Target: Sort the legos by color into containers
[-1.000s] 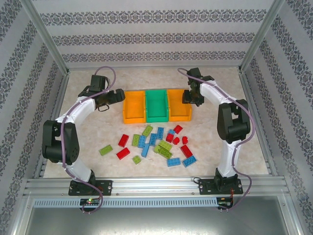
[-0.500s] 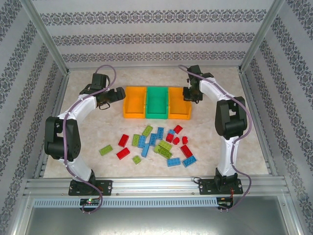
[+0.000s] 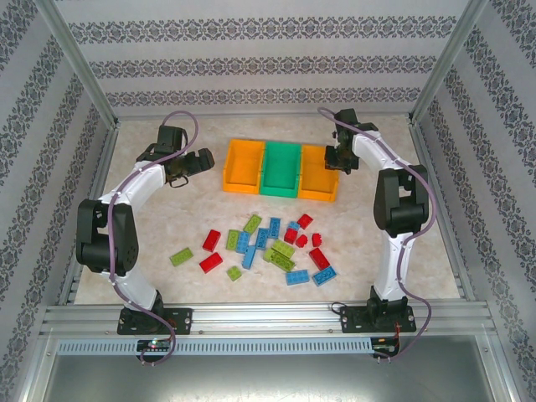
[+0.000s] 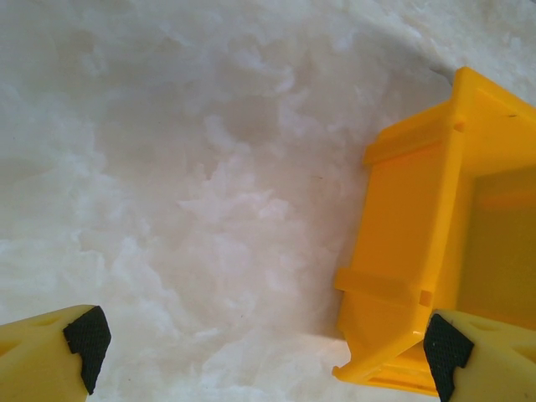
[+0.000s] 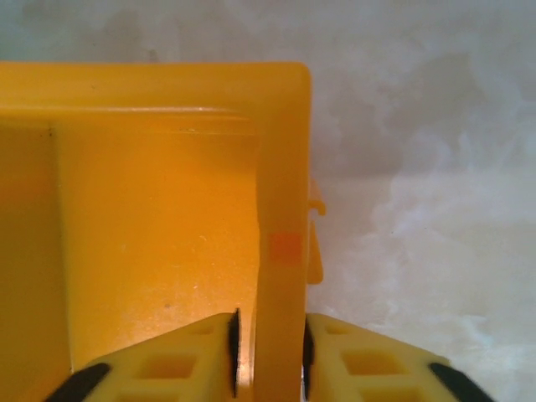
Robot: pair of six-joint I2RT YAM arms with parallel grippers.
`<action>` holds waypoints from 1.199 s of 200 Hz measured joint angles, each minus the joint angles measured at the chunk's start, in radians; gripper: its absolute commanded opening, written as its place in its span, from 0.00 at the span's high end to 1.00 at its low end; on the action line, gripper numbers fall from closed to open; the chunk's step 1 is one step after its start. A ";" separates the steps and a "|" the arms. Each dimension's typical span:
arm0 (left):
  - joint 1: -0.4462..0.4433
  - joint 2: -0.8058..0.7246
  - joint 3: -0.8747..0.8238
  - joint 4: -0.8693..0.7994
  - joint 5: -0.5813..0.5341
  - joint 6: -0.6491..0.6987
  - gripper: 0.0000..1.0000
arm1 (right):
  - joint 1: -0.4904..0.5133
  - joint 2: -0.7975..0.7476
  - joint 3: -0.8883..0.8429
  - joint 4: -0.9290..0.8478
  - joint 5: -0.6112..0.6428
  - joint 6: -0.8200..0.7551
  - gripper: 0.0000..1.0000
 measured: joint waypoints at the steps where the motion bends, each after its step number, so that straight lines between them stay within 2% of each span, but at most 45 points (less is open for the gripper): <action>1: 0.000 0.000 0.000 0.000 0.000 0.000 0.02 | 0.000 0.000 0.000 0.000 0.000 0.000 0.62; 18: -0.001 0.000 0.000 0.000 0.000 0.000 0.02 | -0.003 0.000 0.000 0.004 0.001 -0.025 0.42; 37: -0.010 0.000 0.000 0.000 0.000 0.002 0.00 | -0.004 -0.005 -0.005 0.010 0.005 -0.035 0.36; 95: -0.090 0.000 0.007 -0.023 0.001 0.097 0.00 | 0.004 -0.150 -0.106 0.029 0.008 -0.026 0.31; 128: -0.151 0.000 0.012 -0.054 0.000 0.158 0.00 | 0.045 -0.246 -0.184 0.054 0.018 -0.005 0.29; 168: -0.203 -0.008 -0.021 -0.071 0.006 0.199 0.04 | 0.104 -0.323 -0.299 0.100 0.039 0.006 0.28; 217: -0.369 -0.031 -0.077 -0.128 0.052 0.316 0.09 | 0.107 -0.389 -0.391 0.140 0.049 0.027 0.26; 240: -0.414 -0.029 -0.078 -0.143 0.071 0.342 0.10 | 0.105 -0.415 -0.405 0.145 0.053 0.032 0.24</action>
